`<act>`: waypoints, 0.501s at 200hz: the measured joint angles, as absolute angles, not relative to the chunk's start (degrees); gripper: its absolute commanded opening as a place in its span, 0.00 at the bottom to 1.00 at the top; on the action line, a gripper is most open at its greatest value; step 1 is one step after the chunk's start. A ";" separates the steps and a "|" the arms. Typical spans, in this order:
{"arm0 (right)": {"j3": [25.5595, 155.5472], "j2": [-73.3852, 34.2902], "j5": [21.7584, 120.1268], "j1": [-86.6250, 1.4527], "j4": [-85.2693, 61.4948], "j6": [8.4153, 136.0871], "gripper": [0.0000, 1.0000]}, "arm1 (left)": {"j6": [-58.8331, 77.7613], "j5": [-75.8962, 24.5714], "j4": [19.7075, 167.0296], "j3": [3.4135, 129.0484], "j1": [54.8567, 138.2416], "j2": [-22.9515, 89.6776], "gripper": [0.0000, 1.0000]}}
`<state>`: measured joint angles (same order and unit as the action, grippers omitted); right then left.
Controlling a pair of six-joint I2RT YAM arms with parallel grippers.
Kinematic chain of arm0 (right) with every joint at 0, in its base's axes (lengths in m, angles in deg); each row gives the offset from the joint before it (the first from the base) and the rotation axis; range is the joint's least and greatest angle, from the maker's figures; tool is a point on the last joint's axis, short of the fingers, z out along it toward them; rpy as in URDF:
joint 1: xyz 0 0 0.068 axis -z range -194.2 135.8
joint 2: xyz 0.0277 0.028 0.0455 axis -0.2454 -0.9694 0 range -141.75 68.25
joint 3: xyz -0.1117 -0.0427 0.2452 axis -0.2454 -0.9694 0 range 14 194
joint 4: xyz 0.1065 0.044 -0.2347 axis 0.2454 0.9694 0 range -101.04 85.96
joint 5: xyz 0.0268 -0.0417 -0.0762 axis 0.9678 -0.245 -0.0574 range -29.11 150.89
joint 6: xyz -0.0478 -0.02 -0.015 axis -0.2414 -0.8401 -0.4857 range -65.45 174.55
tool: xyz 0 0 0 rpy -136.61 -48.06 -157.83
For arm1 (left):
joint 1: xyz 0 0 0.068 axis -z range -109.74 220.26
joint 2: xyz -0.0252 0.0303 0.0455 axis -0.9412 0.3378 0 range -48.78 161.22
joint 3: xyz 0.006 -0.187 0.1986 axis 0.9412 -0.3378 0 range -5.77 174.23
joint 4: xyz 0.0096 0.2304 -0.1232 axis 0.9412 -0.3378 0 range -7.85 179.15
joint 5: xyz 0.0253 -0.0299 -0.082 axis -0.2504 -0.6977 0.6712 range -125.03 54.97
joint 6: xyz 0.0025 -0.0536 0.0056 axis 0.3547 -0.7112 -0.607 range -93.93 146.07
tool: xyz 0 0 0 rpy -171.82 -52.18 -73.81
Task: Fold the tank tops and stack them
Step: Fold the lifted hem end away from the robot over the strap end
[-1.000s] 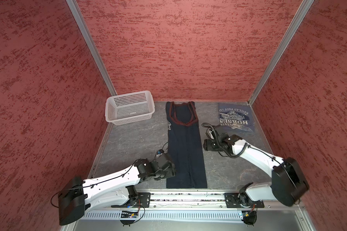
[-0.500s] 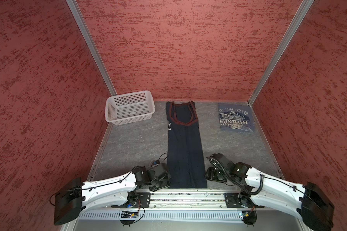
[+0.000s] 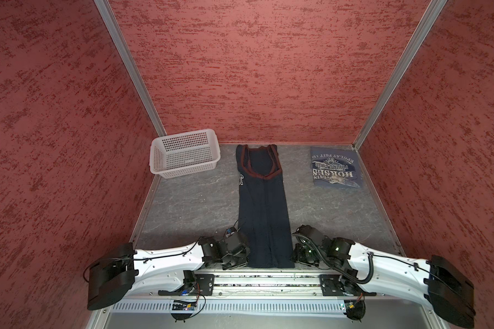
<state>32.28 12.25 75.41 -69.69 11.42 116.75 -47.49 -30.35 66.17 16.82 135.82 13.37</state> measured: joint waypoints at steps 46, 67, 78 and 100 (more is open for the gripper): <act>40.06 10.47 70.52 -69.51 17.39 112.85 0.01 | -45.76 -33.16 64.31 18.31 135.58 11.71 0.07; 46.40 9.14 67.55 -66.67 19.73 108.35 0.00 | -42.44 -34.15 64.79 21.06 131.47 10.49 0.06; 49.81 7.33 66.34 -63.39 20.23 105.10 0.00 | -39.86 -34.06 65.75 23.35 126.75 10.97 0.06; 56.72 1.86 65.10 -55.55 20.21 98.21 0.00 | -34.57 -33.86 67.08 29.98 118.05 14.24 0.06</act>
<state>56.72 1.86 65.10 -55.55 20.21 98.21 -34.57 -33.86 67.08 29.98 118.05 14.24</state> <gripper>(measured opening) 0.049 0.073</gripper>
